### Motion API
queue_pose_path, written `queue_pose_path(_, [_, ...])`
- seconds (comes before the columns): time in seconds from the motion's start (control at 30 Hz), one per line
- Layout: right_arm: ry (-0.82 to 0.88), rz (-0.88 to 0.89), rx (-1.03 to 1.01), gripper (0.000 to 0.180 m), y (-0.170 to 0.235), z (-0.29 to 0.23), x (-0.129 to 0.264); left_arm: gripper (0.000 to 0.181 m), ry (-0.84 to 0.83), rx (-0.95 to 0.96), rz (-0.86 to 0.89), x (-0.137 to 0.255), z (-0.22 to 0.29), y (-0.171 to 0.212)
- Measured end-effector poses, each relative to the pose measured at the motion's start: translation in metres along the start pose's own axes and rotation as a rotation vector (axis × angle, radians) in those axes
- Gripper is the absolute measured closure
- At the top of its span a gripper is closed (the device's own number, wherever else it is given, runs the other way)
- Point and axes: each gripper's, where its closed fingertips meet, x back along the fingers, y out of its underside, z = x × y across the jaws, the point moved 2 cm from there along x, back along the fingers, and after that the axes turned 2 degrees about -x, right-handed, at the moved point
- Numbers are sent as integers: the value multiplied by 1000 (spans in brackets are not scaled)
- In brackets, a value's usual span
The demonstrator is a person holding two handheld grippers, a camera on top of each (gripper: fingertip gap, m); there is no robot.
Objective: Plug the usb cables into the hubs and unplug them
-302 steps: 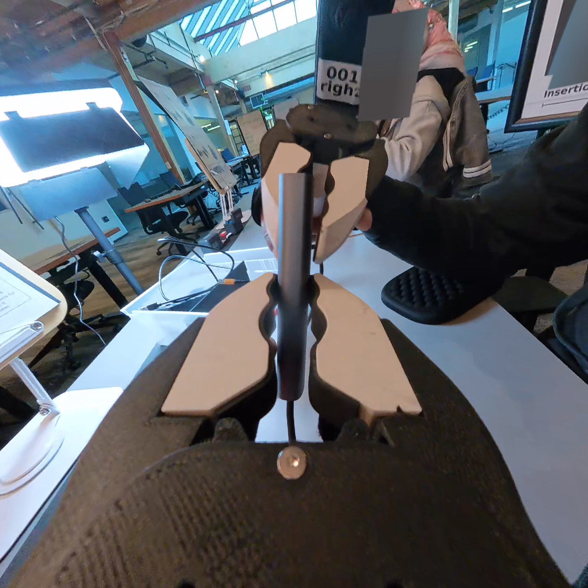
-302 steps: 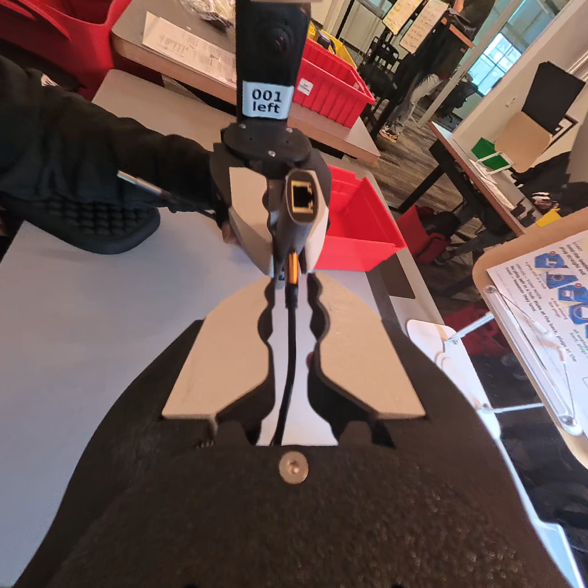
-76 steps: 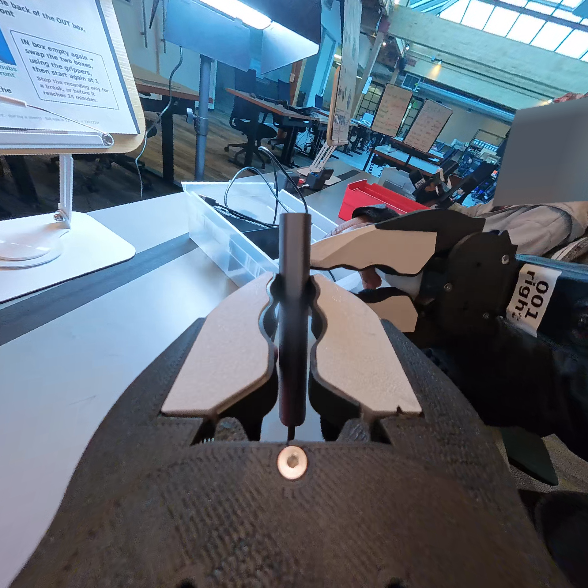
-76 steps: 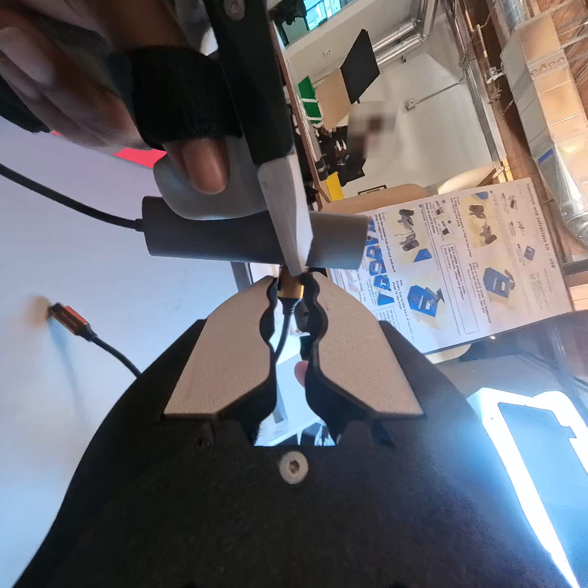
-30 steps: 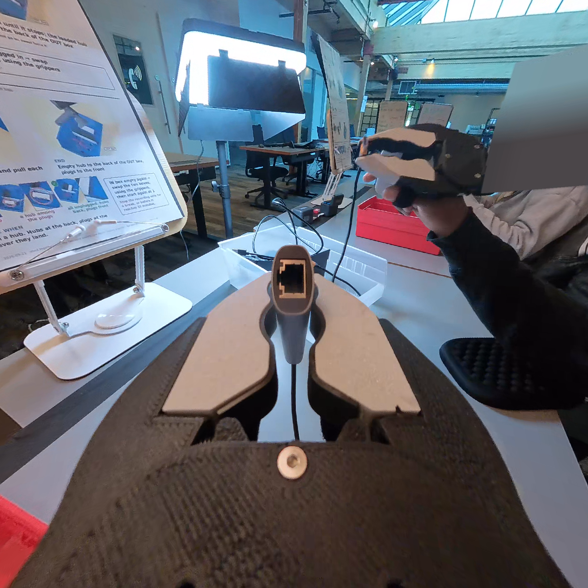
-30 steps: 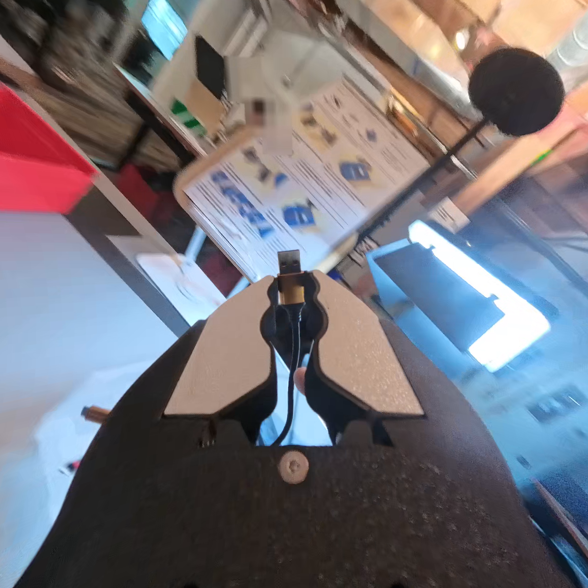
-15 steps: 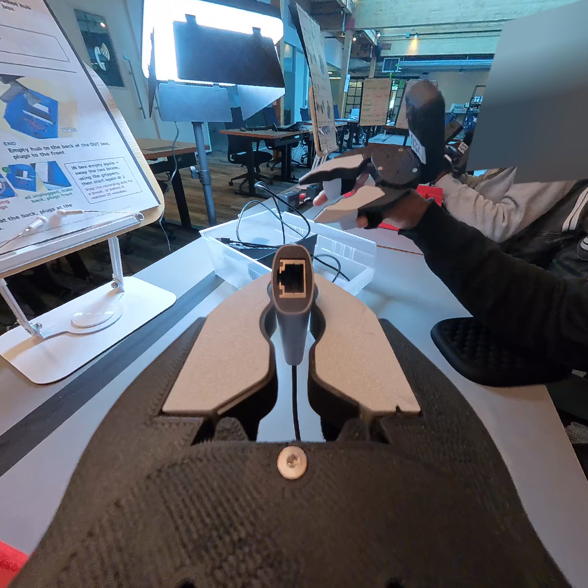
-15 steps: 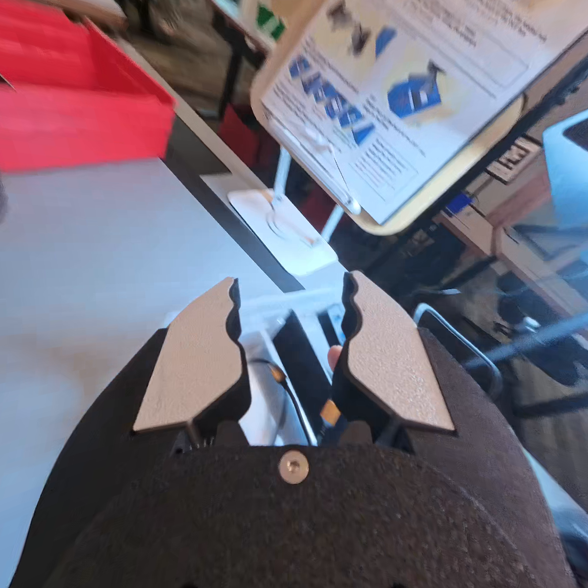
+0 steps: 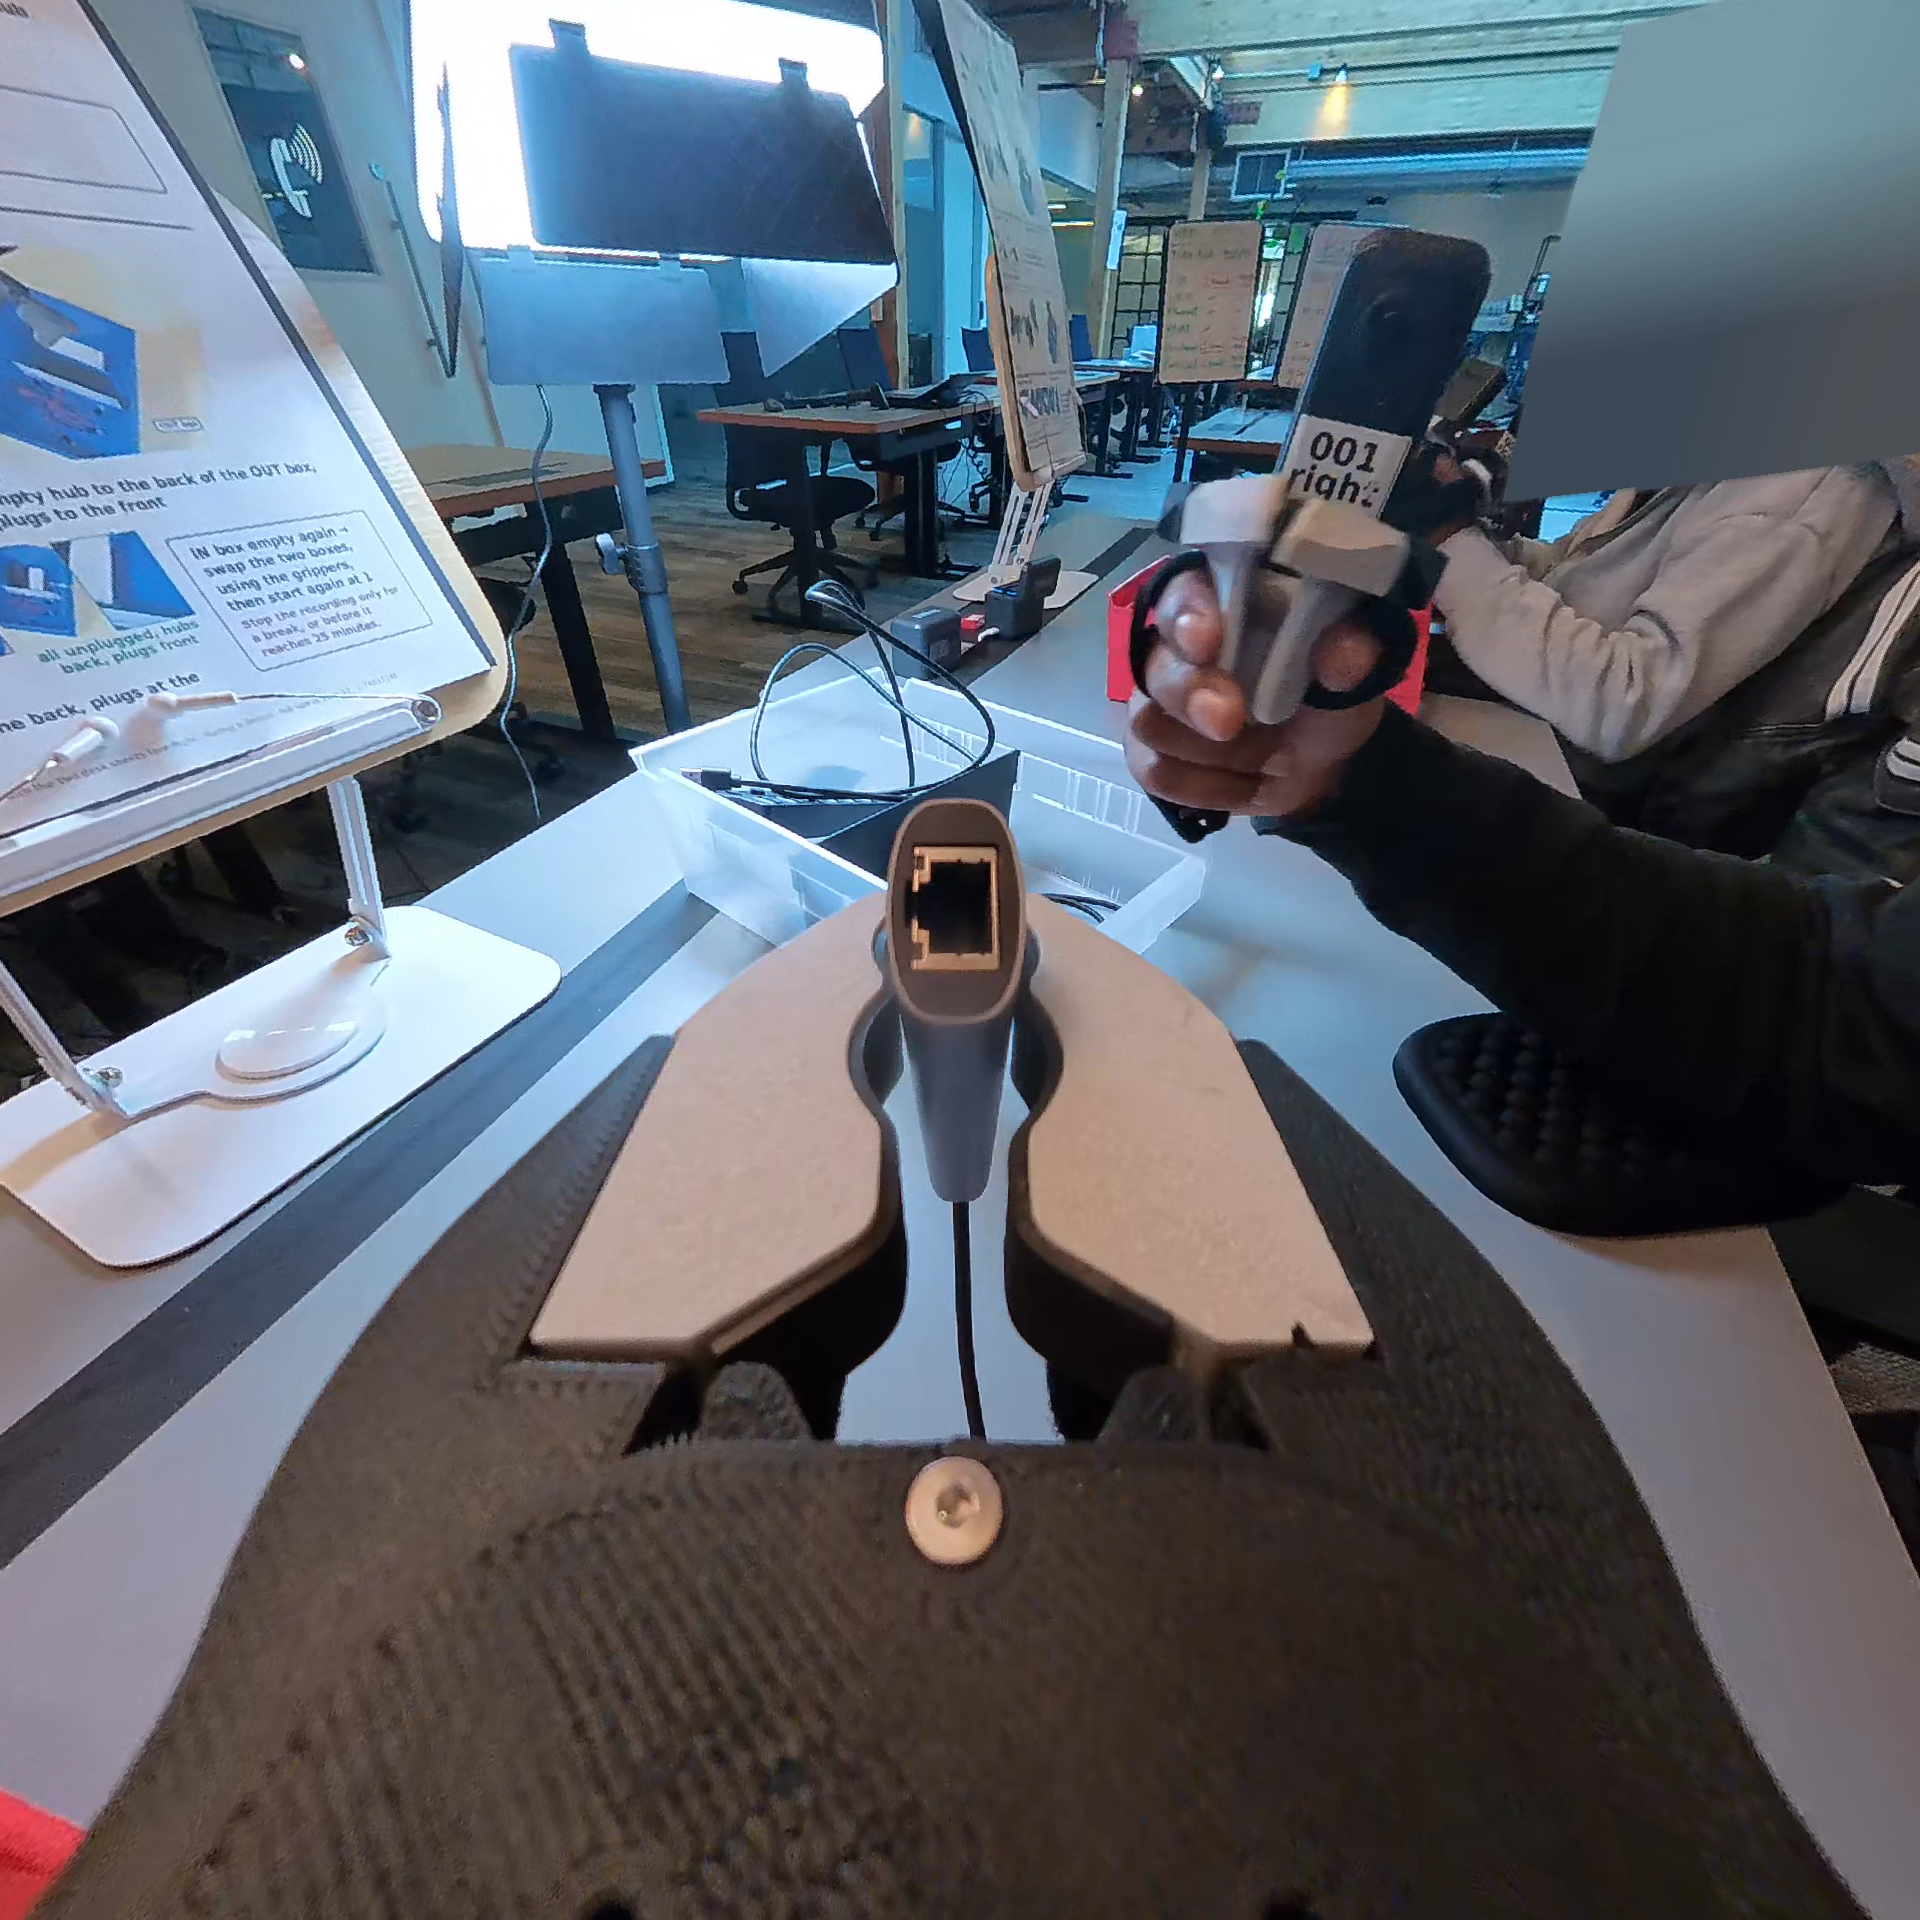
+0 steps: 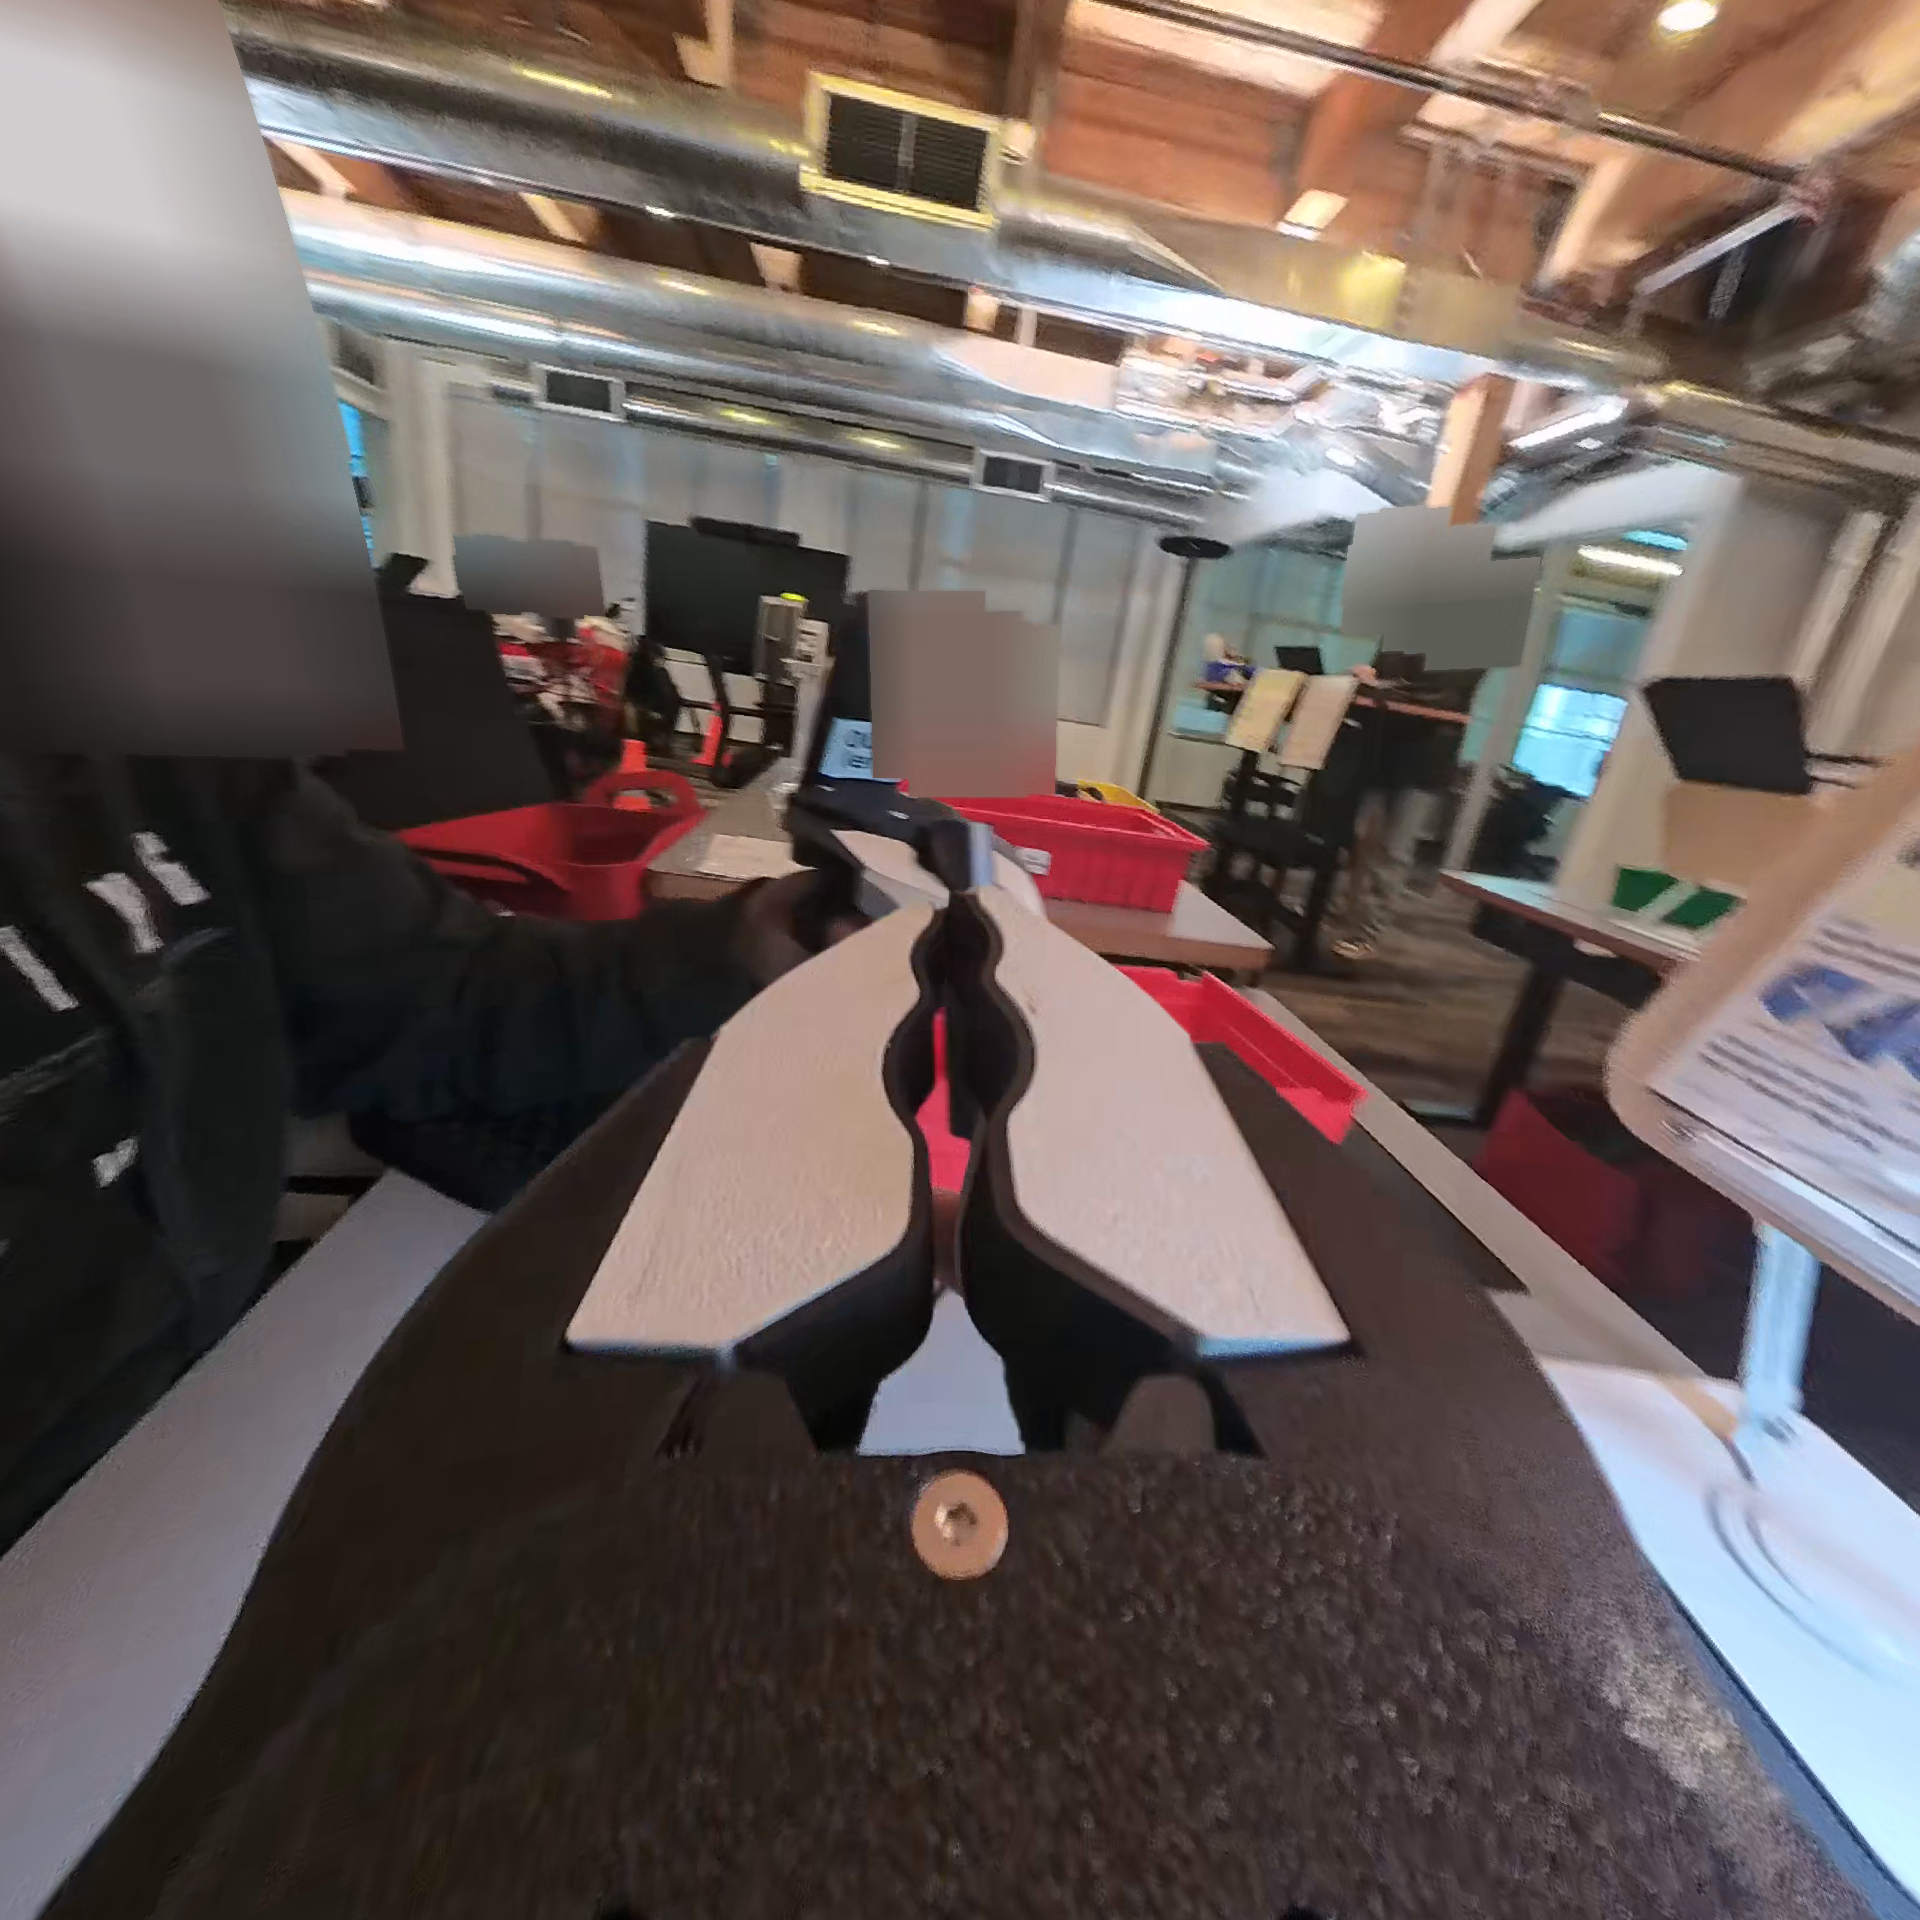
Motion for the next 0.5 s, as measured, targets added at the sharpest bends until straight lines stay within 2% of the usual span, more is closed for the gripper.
queue_pose_path(0.17, [-223,9,75,180,-18,-52,-22,165,-9,-44,-3,1,4,-3])
queue_pose_path(0.3, [-314,-38,145,179,-24,-85,-36,165,14,-76,10,0,12,-6])
queue_pose_path(0.43, [-191,-171,235,179,-8,-76,-45,165,90,-60,84,3,31,-21])
queue_pose_path(0.5, [-115,-269,249,160,8,-64,-47,165,115,-56,124,6,39,-30])
